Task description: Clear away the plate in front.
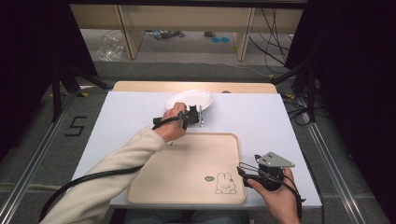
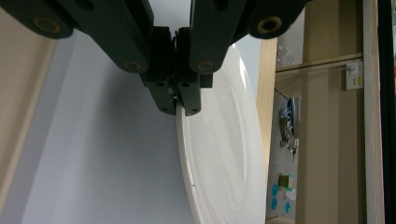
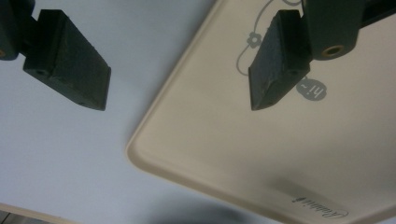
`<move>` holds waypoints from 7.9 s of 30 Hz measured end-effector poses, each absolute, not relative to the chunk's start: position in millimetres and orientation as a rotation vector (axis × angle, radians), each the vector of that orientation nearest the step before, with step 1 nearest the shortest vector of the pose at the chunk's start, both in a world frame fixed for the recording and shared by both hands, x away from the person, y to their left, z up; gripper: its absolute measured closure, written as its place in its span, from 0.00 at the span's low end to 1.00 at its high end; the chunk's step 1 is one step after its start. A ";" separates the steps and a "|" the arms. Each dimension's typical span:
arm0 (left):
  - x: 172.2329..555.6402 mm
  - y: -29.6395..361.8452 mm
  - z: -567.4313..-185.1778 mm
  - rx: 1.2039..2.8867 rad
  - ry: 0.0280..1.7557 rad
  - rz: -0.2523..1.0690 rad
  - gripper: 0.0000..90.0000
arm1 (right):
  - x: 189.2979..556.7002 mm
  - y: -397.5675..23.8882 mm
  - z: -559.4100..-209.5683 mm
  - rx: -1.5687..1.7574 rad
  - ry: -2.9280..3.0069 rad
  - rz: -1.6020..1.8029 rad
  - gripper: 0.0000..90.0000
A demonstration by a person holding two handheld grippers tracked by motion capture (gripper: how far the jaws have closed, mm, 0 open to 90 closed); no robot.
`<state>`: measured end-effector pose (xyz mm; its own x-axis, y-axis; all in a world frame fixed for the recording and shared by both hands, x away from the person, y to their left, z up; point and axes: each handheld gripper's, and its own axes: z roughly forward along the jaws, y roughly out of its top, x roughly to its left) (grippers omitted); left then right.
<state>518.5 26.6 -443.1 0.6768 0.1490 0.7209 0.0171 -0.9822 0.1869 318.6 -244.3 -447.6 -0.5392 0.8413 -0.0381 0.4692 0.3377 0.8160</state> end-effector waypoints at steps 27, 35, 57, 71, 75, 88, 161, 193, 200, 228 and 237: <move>493.0 34.3 -424.9 2.658 0.104 1.244 0.98 | 318.9 -244.7 -447.4 1.137 2.132 1.080 0.24; 480.3 37.4 -422.8 2.623 0.086 1.247 0.98 | 318.4 -244.6 -446.7 1.151 2.141 1.081 0.24; 440.5 45.7 -414.6 2.582 0.020 1.274 0.98 | 318.3 -245.4 -446.1 1.145 2.123 1.077 0.24; 424.2 51.4 -412.3 2.559 -0.002 1.297 0.98 | 318.5 -245.6 -446.0 1.153 2.121 1.077 0.24; 419.0 53.1 -410.5 2.554 -0.006 1.292 0.98 | 318.6 -245.9 -445.9 1.145 2.117 1.075 0.24; 405.0 55.7 -408.8 2.538 -0.022 1.288 0.98 | 317.8 -246.1 -444.7 1.155 2.127 1.069 0.24; 355.3 74.1 -400.1 2.501 -0.114 1.331 0.98 | 317.0 -249.0 -444.7 1.153 2.107 1.069 0.24; 332.2 80.0 -397.5 2.485 -0.162 1.338 0.98 | 316.4 -249.3 -444.5 1.157 2.103 1.067 0.24; 325.7 82.1 -399.0 2.479 -0.173 1.329 0.98 | 316.4 -249.3 -444.6 1.160 2.103 1.066 0.24; 302.3 90.9 -397.4 2.473 -0.208 1.316 0.98 | 315.4 -249.6 -443.3 1.167 2.102 1.062 0.24; 294.0 92.2 -398.0 2.470 -0.218 1.308 0.98 | 315.7 -249.3 -443.9 1.163 2.096 1.071 0.24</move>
